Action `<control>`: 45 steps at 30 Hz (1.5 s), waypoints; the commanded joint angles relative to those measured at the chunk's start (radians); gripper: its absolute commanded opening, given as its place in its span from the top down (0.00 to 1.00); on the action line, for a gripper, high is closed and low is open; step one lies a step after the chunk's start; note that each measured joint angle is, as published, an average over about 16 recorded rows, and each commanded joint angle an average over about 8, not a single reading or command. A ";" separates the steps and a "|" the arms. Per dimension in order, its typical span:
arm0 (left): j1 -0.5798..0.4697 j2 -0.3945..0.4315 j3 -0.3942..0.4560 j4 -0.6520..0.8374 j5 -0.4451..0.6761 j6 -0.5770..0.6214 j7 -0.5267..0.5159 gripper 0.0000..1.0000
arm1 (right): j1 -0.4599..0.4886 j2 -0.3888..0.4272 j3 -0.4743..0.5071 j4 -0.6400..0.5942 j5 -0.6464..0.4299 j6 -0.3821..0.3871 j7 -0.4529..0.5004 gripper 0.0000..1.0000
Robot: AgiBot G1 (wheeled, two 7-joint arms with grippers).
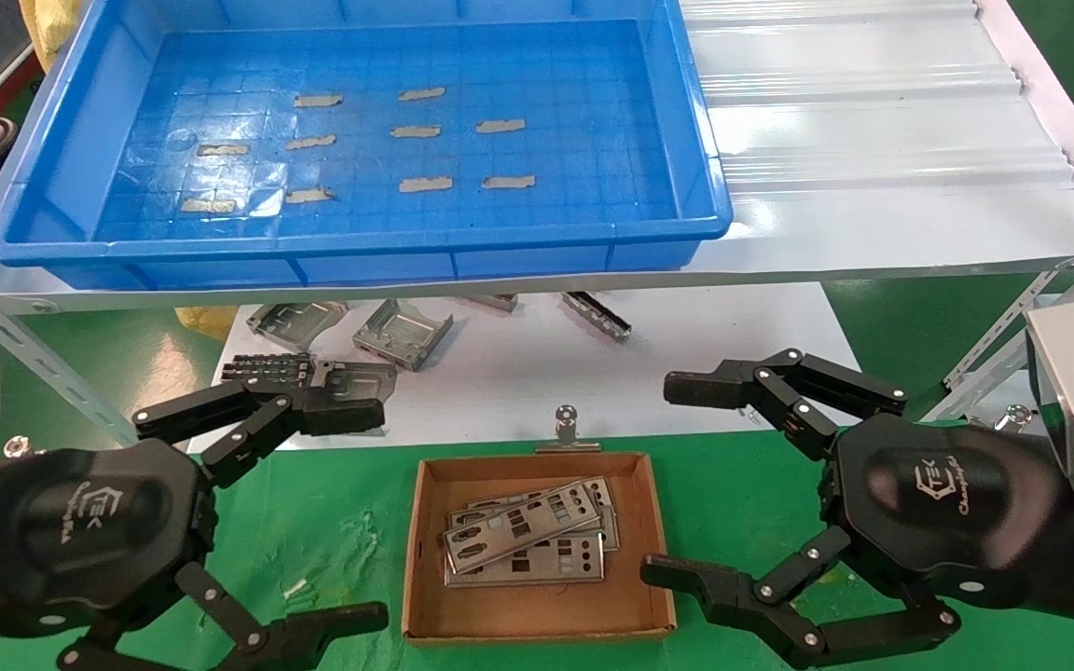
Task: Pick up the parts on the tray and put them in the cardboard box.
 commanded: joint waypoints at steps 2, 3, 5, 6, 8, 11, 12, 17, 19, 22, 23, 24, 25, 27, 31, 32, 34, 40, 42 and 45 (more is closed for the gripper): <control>0.000 0.000 0.000 0.000 0.000 0.000 0.000 0.00 | 0.000 0.000 0.000 0.000 0.000 0.000 0.000 0.00; 0.000 0.000 0.000 0.000 0.000 0.000 0.000 0.00 | 0.000 0.000 0.000 0.000 0.000 0.000 0.000 0.00; 0.000 0.000 0.000 0.000 0.000 0.000 0.000 0.00 | 0.000 0.000 0.000 0.000 0.000 0.000 0.000 0.00; 0.000 0.000 0.000 0.000 0.000 0.000 0.000 0.00 | 0.000 0.000 0.000 0.000 0.000 0.000 0.000 0.00; 0.000 0.000 0.000 0.000 0.000 0.000 0.000 0.00 | 0.000 0.000 0.000 0.000 0.000 0.000 0.000 0.00; 0.000 0.000 0.000 0.000 0.000 0.000 0.000 0.00 | 0.000 0.000 0.000 0.000 0.000 0.000 0.000 0.00; 0.000 0.000 0.000 0.000 0.000 0.000 0.000 0.00 | 0.000 0.000 0.000 0.000 0.000 0.000 0.000 0.00; 0.000 0.000 0.000 0.000 0.000 0.000 0.000 0.00 | 0.000 0.000 0.000 0.000 0.000 0.000 0.000 0.00; 0.000 0.000 0.000 0.000 0.000 0.000 0.000 0.00 | 0.000 0.000 0.000 0.000 0.000 0.000 0.000 0.00; 0.000 0.000 0.000 0.000 0.000 0.000 0.000 0.00 | 0.000 0.000 0.000 0.000 0.000 0.000 0.000 0.00; 0.000 0.000 0.000 0.000 0.000 0.000 0.000 0.00 | 0.000 0.000 0.000 0.000 0.000 0.000 0.000 0.00; 0.000 0.000 0.000 0.000 0.000 0.000 0.000 0.00 | 0.000 0.000 0.000 0.000 0.000 0.000 0.000 0.00; 0.000 0.000 0.000 0.000 0.000 0.000 0.000 0.00 | 0.000 0.000 0.000 0.000 0.000 0.000 0.000 0.00; 0.000 0.000 0.000 0.000 0.000 0.000 0.000 0.00 | 0.000 0.000 0.000 0.000 0.000 0.000 0.000 0.00; 0.000 0.000 0.000 0.000 0.000 0.000 0.000 0.00 | 0.000 0.000 0.000 0.000 0.000 0.000 0.000 0.00; 0.000 0.000 0.000 0.000 0.000 0.000 0.000 0.00 | 0.000 0.000 0.000 0.000 0.000 0.000 0.000 0.00; 0.000 0.000 0.000 0.000 0.000 0.000 0.000 0.00 | 0.000 0.000 0.000 0.000 0.000 0.000 0.000 0.00; 0.000 0.000 0.000 0.000 0.000 0.000 0.000 0.00 | 0.000 0.000 0.000 0.000 0.000 0.000 0.000 0.00; 0.000 0.000 0.000 0.000 0.000 0.000 0.000 0.00 | 0.000 0.000 0.000 0.000 0.000 0.000 0.000 0.00; 0.000 0.000 0.000 0.000 0.000 0.000 0.000 0.00 | 0.000 0.000 0.000 0.000 0.000 0.000 0.000 0.00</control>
